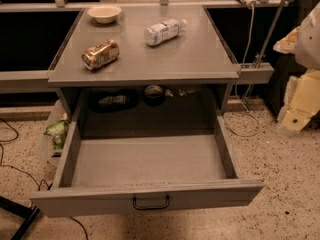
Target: Close top drawer
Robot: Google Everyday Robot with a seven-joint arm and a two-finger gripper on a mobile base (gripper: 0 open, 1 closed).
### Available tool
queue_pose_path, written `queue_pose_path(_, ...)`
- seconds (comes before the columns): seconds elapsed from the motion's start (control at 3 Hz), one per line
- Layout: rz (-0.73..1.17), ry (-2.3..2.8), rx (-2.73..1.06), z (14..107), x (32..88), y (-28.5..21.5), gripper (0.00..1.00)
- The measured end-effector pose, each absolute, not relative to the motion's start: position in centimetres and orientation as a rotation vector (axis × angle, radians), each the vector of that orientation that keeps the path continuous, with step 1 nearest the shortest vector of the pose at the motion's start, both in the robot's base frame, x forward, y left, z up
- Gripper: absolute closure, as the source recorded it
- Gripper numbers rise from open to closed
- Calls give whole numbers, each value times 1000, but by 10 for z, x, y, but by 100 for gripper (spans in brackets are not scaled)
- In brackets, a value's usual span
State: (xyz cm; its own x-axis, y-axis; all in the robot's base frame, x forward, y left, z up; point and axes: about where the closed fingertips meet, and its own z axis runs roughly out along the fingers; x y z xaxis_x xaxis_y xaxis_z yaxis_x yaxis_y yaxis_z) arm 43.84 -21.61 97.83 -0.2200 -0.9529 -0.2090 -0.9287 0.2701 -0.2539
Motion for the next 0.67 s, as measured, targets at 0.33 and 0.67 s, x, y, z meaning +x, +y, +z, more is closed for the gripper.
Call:
queue_pose_path(0.33, -106, 2221, -1712, 979, 438, -215, 0)
queue_pose_path(0.67, -60, 2241, -1685, 952, 427, -208, 0)
